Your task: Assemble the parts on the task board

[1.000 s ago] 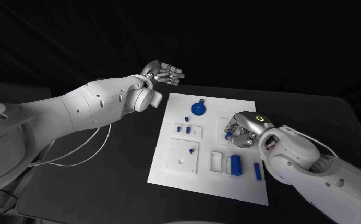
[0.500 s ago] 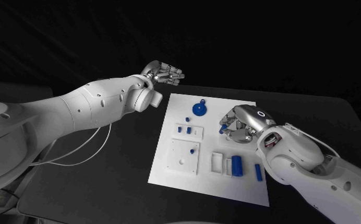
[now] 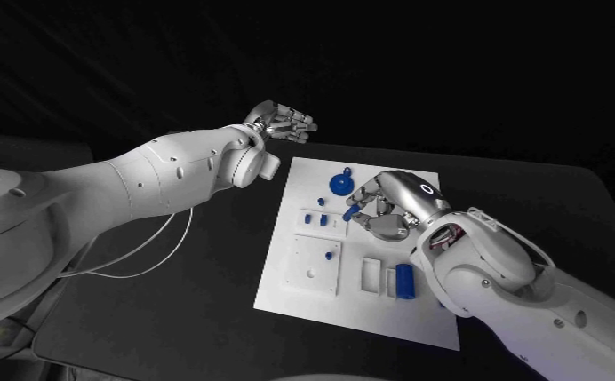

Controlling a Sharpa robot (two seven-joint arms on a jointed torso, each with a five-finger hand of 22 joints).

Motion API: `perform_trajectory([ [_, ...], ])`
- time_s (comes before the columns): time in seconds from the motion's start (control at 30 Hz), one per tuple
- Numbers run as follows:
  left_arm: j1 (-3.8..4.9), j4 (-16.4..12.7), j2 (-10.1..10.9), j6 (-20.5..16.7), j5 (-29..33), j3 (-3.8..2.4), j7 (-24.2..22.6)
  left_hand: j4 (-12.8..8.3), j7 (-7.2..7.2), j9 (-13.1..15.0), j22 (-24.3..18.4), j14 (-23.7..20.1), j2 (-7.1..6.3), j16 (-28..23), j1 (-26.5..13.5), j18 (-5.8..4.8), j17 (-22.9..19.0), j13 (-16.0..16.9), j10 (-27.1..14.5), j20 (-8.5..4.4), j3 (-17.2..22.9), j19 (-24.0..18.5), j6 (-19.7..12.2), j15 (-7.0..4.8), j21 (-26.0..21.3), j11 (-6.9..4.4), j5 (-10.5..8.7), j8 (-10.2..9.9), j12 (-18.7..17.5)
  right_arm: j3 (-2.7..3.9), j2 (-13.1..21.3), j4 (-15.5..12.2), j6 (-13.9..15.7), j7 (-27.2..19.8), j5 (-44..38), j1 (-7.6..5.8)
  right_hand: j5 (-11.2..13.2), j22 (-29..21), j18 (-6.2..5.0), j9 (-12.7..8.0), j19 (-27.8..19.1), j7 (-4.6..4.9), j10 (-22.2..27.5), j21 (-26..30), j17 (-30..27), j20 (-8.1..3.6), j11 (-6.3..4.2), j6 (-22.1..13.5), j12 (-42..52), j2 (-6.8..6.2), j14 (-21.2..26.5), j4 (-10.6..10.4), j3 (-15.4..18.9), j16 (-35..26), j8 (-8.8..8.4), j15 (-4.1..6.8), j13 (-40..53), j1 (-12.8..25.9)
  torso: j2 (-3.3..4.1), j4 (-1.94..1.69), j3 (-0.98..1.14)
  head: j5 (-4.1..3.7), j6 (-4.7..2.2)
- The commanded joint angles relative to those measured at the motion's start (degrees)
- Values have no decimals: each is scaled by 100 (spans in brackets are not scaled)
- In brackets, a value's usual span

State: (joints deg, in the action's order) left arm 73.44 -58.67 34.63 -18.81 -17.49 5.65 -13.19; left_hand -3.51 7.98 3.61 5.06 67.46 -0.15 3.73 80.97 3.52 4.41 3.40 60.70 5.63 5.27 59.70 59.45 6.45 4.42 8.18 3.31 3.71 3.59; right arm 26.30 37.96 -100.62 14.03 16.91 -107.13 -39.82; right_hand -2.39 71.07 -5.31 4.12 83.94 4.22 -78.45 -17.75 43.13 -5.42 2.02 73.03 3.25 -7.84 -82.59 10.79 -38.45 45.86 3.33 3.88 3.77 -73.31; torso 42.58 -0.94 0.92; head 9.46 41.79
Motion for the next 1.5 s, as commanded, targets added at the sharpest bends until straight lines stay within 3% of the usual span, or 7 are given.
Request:
perform_trajectory([
  [0.03,7,20,-48,80,-13,-4,-38,13,18,-4,-5,31,62,-13,-3,-70,7,-7,-24,5,-33,42,42,10,27,13,-7,-14,-14,-128,-102,4,25,-152,55,8,-38,6,-115,6,209,-7,-180,-16,10,-31,-143,49,38,63,-6,15,29,-20,36,44,-4,-61,-2,-1,-1,24,15],
  [0.2,7,46,-110,93,-12,-4,-37,13,18,-4,-5,31,62,-13,-3,-70,7,-7,-24,5,-33,42,42,10,27,13,-7,-14,-14,-460,-288,89,12,-205,-59,6,-38,13,-117,5,210,-6,-179,-20,17,-31,-142,46,39,68,-5,29,32,-26,35,43,-4,-61,-1,-5,-3,60,35],
  [0.37,6,48,-164,115,-12,-3,-34,13,18,-4,-5,31,62,-13,-3,-70,7,-7,-24,5,-33,42,42,10,27,13,-7,-14,-14,-733,-472,254,5,-262,-116,5,-38,23,-113,5,211,-7,-182,-28,26,-28,-143,49,39,71,-7,45,35,-30,35,43,-3,-55,8,-9,3,61,35],
  [0.53,4,42,-195,127,-12,-3,-30,16,19,-4,-8,29,73,-13,-8,-70,7,-7,-25,7,-33,41,39,11,28,14,-6,-15,-14,-954,-571,403,-10,-302,-105,6,-38,27,-115,5,210,-6,-182,-13,33,-31,-142,51,38,79,-9,66,39,-39,36,44,-4,-45,5,-1,8,130,62],
  [0.6,4,34,-203,129,-12,-3,-32,16,19,-4,-8,29,73,-13,-8,-70,7,-7,-25,7,-33,41,39,11,28,14,-6,-15,-14,-1009,-607,448,-7,-314,-128,7,-38,25,-121,4,209,-5,-178,11,36,-31,-140,47,38,86,-8,76,41,-45,35,44,-4,-41,8,0,9,145,91],
  [0.97,2,12,-208,126,-12,-4,-39,16,20,-4,-9,28,76,-13,-15,-69,7,-8,-30,7,-36,42,35,12,29,15,-6,-14,-14,-1128,-726,606,-15,-316,-309,20,-38,29,-125,4,212,-6,-179,10,40,-29,-141,49,39,89,-13,91,42,-51,37,43,-4,-38,6,7,9,185,125],
  [1.5,2,19,-199,127,-12,-4,-35,16,20,-4,-9,28,76,-13,-15,-69,7,-8,-30,7,-36,42,35,12,29,15,-6,-14,-14,-1187,-699,645,-209,-256,-475,22,-38,48,-123,3,212,-7,-180,-1,54,-28,-140,54,38,94,-14,122,37,-61,36,42,-4,-28,5,10,12,214,170],
])
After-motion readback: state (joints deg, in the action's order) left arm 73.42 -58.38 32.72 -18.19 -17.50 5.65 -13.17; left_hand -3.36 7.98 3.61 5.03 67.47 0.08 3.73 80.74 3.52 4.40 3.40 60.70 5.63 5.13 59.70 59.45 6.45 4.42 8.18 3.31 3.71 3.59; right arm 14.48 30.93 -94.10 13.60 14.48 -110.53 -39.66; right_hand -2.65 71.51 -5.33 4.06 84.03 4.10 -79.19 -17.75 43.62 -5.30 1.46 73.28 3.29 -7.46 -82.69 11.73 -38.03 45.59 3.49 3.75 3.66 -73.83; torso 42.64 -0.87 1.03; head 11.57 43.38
